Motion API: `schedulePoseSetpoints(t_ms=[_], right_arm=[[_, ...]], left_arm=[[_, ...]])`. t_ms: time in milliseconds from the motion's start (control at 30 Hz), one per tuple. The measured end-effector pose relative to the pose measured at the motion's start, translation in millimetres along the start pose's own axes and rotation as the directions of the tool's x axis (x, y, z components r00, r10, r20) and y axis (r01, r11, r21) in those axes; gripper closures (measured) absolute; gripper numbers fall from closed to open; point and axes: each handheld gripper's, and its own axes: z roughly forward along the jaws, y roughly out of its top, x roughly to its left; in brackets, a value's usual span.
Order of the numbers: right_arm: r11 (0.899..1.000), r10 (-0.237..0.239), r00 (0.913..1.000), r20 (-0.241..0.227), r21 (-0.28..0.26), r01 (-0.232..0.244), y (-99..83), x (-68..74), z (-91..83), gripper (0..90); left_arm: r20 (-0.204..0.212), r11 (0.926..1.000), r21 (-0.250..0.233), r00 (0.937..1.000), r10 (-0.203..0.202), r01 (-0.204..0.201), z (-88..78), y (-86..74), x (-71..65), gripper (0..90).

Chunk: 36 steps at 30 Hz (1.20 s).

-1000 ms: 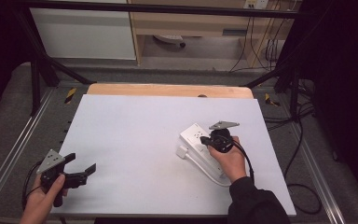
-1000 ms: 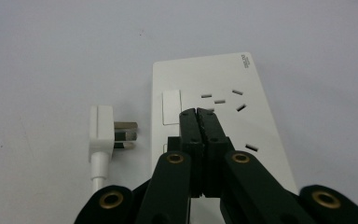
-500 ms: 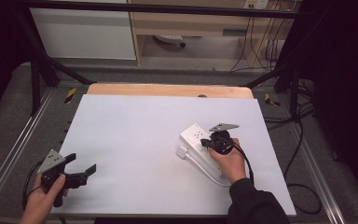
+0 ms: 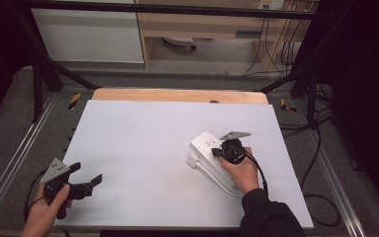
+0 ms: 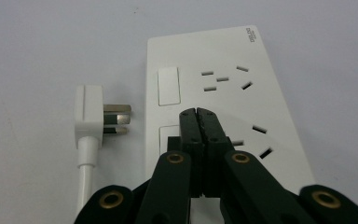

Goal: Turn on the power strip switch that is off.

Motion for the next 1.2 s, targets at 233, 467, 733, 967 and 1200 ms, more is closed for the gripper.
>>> schedulePoseSetpoints(t_ms=[233,467,733,967,1200], right_arm=[[1.000,-0.001,1.0000,-0.003,0.000,0.001,-0.1,0.3,1.0,90.0],[1.000,0.002,1.0000,0.000,-0.003,-0.002,-0.4,0.3,1.0,90.0],[1.000,0.000,1.0000,-0.003,-0.006,0.000,0.2,2.7,2.2,90.0],[1.000,-0.015,0.9998,-0.010,-0.001,0.015,-0.3,6.2,-0.8,90.0],[1.000,-0.015,0.9998,-0.013,-0.011,0.014,-4.6,9.9,-2.8,90.0]], left_arm=[[-0.001,1.0000,0.003,1.0000,0.005,-0.005,0.2,-0.1,-0.2,6.1],[-0.001,1.0000,0.003,1.0000,0.008,-0.008,0.4,0.0,-0.4,6.1],[-0.002,0.9999,0.005,1.0000,0.009,-0.009,0.6,-0.1,-0.4,6.1],[0.000,1.0000,0.005,1.0000,0.008,-0.008,0.7,-0.1,-0.7,6.1],[-0.001,1.0000,0.005,1.0000,0.008,-0.008,0.6,-0.1,-0.1,6.1]])
